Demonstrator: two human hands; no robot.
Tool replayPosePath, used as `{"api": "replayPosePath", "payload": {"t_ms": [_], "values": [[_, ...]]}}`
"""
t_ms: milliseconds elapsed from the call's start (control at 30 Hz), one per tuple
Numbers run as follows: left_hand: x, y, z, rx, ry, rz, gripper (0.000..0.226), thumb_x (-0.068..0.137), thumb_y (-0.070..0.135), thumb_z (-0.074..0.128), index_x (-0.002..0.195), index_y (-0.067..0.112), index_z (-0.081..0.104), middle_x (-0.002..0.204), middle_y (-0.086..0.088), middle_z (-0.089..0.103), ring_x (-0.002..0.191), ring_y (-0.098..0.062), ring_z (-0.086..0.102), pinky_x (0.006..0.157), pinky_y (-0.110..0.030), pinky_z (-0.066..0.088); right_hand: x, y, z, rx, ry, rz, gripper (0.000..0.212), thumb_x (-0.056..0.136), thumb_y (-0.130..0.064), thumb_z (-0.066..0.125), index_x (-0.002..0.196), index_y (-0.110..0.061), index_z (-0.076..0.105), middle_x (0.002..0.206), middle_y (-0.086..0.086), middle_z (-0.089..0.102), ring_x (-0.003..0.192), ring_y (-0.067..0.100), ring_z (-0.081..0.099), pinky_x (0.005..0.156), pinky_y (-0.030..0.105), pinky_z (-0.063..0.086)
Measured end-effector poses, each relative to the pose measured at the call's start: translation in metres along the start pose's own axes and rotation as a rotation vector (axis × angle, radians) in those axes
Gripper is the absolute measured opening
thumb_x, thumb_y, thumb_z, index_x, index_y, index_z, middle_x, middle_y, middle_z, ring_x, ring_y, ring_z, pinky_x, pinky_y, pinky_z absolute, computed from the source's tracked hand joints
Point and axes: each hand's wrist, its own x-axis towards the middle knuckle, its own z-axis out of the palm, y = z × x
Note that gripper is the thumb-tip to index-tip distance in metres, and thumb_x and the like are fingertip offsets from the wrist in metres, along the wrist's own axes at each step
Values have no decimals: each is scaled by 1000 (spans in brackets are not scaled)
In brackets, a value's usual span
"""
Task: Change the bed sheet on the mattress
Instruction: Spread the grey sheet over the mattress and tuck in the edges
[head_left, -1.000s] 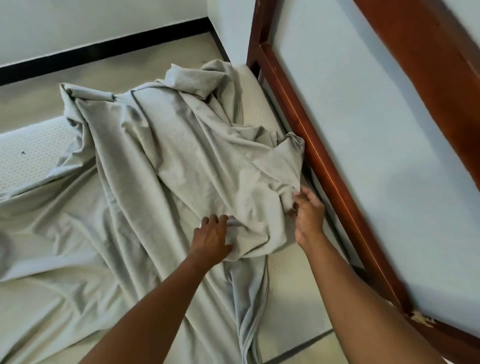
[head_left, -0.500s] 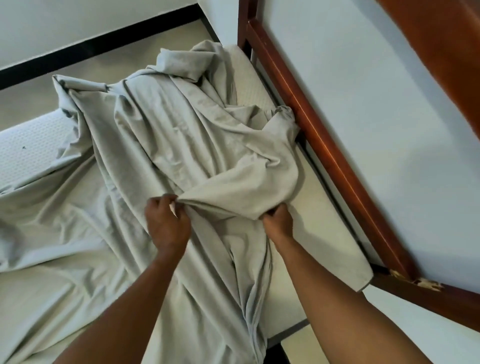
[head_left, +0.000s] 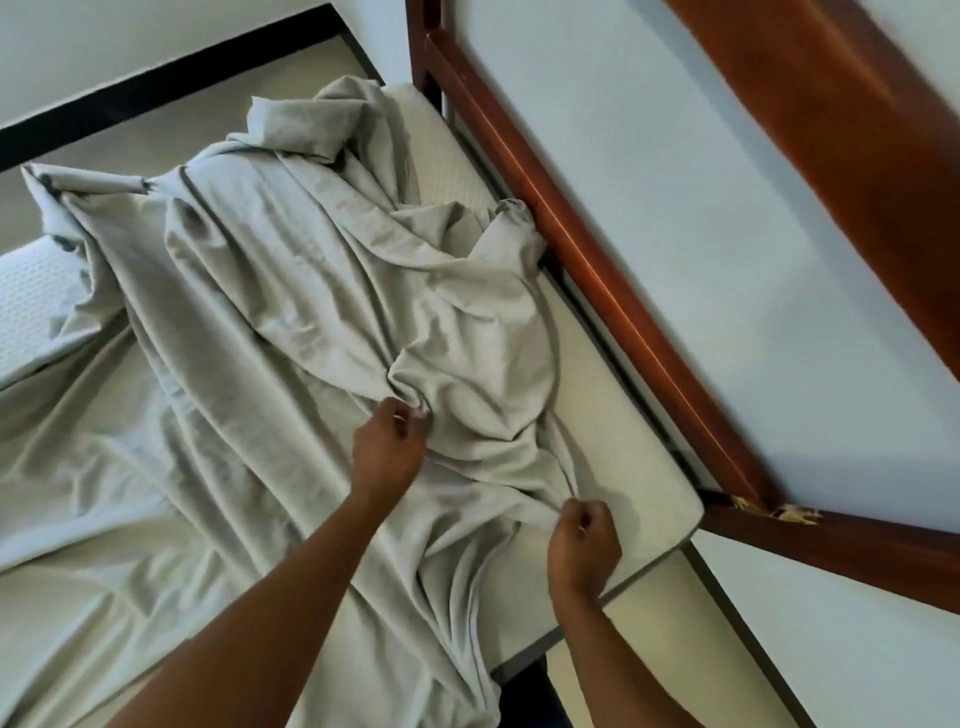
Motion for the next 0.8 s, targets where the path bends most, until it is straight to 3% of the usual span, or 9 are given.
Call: {"api": "replayPosePath", "payload": {"t_ms": [100,167,200,267,300,400,500,633,800], "values": [[-17,25,25,-78,-339,-89,64,70,85,58,96,27,65,90,7,74,85,-15,71,80,-40,59,-25,-34,-1,28,-409,-412,11,88,-25,58,84,-14,61,79,-3,64,74,16,61,65,36,49],[-23,27,37,-69,-480,-95,63,68,79,67,107,30,66,98,9,74,92,-11,69,85,-36,57,-35,-55,0,97,-783,-430,6,88,-15,64,83,-11,65,79,-3,70,77,17,68,70,36,56],[-22,24,39,-35,-449,-54,47,74,64,71,103,27,68,92,8,74,87,-11,69,82,-36,57,-34,-63,1,121,-887,-375,7,87,-15,65,82,-11,69,79,-1,73,78,17,71,73,37,58],[-18,20,33,-26,-298,-3,12,87,30,69,88,18,70,76,4,70,73,-12,65,73,-35,54,-19,-72,6,143,-804,-231,15,81,-24,64,78,-14,74,77,1,76,77,20,73,74,39,59],[-16,20,26,-81,-237,-27,11,92,24,67,86,16,71,75,2,70,72,-15,65,71,-35,54,-6,-73,10,179,-692,-117,19,78,-28,62,77,-15,76,76,3,76,76,23,74,74,41,60],[-13,18,0,-358,-292,-181,39,91,43,69,95,5,75,90,-19,75,87,-34,71,81,-46,58,43,-70,25,128,-489,165,14,83,-24,63,82,-14,73,85,11,77,80,29,74,78,48,60],[-22,22,-25,-422,-470,-209,49,98,50,59,105,4,75,100,-16,77,97,-27,74,90,-39,59,71,-75,51,45,-572,273,18,91,-29,66,84,-13,71,98,21,76,79,30,71,82,49,60],[-33,16,-45,-433,-655,-224,49,92,46,65,112,2,71,109,-17,75,99,-26,72,90,-35,58,82,-111,83,314,-715,380,43,96,-52,58,105,-13,72,99,13,77,88,29,74,85,45,61],[-47,3,-50,-326,-842,-248,39,85,26,80,119,10,68,114,-16,72,105,-27,69,95,-39,56,89,-147,104,453,-826,397,39,95,-33,62,126,-10,68,119,15,73,114,33,68,99,47,55]]}}
